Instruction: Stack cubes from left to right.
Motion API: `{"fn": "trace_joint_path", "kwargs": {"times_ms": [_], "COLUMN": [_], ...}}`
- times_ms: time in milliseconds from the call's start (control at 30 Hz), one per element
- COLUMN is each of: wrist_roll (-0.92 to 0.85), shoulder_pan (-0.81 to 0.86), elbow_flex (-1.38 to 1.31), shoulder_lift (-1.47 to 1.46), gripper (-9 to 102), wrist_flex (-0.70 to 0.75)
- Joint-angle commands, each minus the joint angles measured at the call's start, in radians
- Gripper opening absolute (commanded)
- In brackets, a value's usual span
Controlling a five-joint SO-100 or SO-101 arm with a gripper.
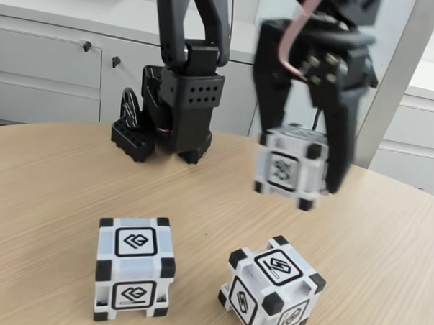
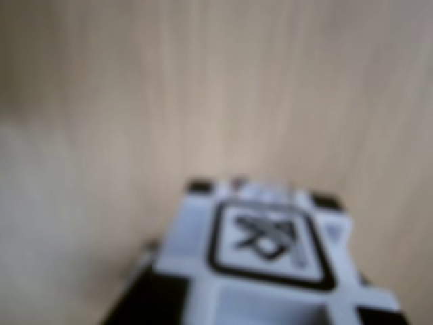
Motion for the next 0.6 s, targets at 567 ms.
{"fn": "trace_joint_path", "kwargs": {"times_ms": [567], "wrist_roll": [-0.212], "shoulder_pan": [0.609], "elbow_flex": [-0.023], "shoulder_lift": [0.028], "gripper": [13], "wrist_flex": [0.018]}}
